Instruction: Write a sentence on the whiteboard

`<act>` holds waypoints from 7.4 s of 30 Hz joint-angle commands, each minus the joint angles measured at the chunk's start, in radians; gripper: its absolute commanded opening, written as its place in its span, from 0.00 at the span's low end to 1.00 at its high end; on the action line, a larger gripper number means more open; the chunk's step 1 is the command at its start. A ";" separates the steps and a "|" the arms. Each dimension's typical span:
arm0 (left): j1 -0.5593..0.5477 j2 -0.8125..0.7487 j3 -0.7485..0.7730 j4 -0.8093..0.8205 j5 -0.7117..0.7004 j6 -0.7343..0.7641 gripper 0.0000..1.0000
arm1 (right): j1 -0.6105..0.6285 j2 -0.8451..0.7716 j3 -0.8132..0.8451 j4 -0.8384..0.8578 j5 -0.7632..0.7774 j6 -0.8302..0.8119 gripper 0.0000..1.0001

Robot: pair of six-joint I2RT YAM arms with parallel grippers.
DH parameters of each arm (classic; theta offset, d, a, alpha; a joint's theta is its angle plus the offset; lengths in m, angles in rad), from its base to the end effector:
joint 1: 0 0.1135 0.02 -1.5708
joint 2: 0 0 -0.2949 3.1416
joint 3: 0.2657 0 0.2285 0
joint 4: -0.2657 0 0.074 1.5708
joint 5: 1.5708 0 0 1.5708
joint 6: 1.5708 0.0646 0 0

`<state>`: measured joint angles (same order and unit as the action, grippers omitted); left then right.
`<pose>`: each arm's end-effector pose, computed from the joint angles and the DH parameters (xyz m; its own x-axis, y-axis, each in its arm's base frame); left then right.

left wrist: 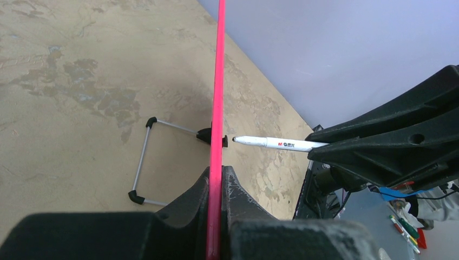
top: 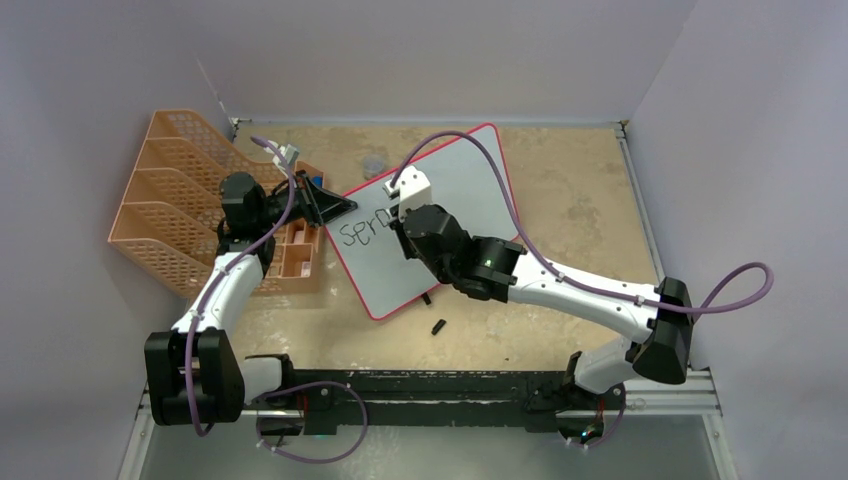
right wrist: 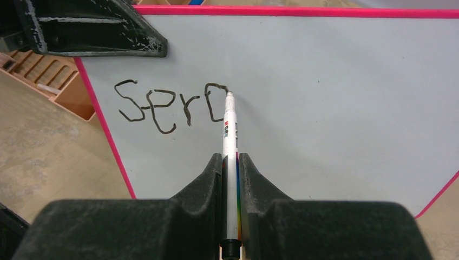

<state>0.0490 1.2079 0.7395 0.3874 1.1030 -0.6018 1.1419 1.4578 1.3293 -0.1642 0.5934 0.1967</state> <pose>0.2445 -0.0457 0.3348 -0.5572 -0.2829 -0.7807 0.6685 0.4049 -0.6238 0.1723 0.2898 0.4010 -0.2215 -0.0948 -0.9705 -0.4976 0.8669 0.0289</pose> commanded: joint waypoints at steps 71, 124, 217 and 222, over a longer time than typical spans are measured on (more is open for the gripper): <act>-0.021 -0.002 0.008 -0.007 0.035 0.031 0.00 | -0.022 -0.011 0.000 -0.046 0.012 0.054 0.00; -0.021 -0.001 0.009 -0.008 0.040 0.034 0.00 | -0.062 0.017 -0.007 0.057 0.051 0.018 0.00; -0.022 0.007 0.012 -0.007 0.048 0.035 0.00 | -0.113 -0.028 -0.035 0.126 -0.031 0.015 0.00; -0.023 0.008 0.012 -0.007 0.049 0.034 0.00 | -0.113 -0.030 -0.035 0.129 -0.053 0.006 0.00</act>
<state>0.0444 1.2114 0.7395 0.3798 1.0966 -0.6010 1.0336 1.4269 1.2564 -0.0948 0.5629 0.2195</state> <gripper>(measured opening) 0.020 0.136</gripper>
